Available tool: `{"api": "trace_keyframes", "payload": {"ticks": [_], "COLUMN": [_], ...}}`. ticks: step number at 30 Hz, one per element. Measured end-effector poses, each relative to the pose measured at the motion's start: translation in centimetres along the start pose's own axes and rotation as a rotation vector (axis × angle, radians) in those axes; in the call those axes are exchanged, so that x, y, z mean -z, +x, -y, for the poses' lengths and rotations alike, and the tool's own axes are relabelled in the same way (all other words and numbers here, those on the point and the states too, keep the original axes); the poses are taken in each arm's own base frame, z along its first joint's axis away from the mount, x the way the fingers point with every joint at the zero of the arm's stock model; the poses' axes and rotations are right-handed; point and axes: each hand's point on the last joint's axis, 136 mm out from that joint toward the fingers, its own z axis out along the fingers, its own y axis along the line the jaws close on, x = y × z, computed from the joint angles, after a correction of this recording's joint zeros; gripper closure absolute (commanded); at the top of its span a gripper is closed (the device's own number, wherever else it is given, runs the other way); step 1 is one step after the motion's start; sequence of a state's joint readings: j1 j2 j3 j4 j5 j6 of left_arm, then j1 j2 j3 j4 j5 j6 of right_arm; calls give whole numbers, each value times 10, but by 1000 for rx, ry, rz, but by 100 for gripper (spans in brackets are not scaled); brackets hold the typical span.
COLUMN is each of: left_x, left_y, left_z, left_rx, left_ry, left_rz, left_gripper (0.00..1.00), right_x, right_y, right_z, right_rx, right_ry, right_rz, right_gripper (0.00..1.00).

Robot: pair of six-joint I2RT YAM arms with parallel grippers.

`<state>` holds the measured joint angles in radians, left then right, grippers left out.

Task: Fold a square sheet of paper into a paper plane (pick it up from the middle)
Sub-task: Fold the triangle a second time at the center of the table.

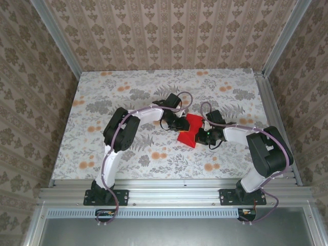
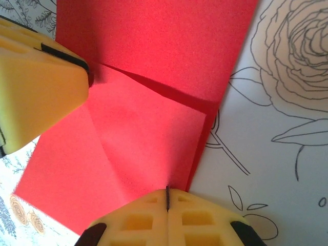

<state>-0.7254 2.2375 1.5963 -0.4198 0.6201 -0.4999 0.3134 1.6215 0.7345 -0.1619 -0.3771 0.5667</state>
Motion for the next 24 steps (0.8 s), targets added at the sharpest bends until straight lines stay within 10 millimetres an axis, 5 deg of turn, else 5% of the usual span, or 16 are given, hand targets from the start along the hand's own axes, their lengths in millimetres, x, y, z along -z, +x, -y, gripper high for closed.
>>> {"api": "trace_keyframes", "payload": {"ticks": [12, 24], "left_x": [-2, -2], "left_y": [0, 0], "left_z": [-2, -3], "left_rx": [-28, -47], "left_ry": [-6, -13], "left_rz": [-1, 0], "left_gripper": [79, 79], "right_x": [12, 53], "right_y": [2, -5], "right_z": [2, -41], "right_rx": [10, 6], "right_ry": [35, -146], "right_rz": [14, 131], "right_gripper": [94, 95]}}
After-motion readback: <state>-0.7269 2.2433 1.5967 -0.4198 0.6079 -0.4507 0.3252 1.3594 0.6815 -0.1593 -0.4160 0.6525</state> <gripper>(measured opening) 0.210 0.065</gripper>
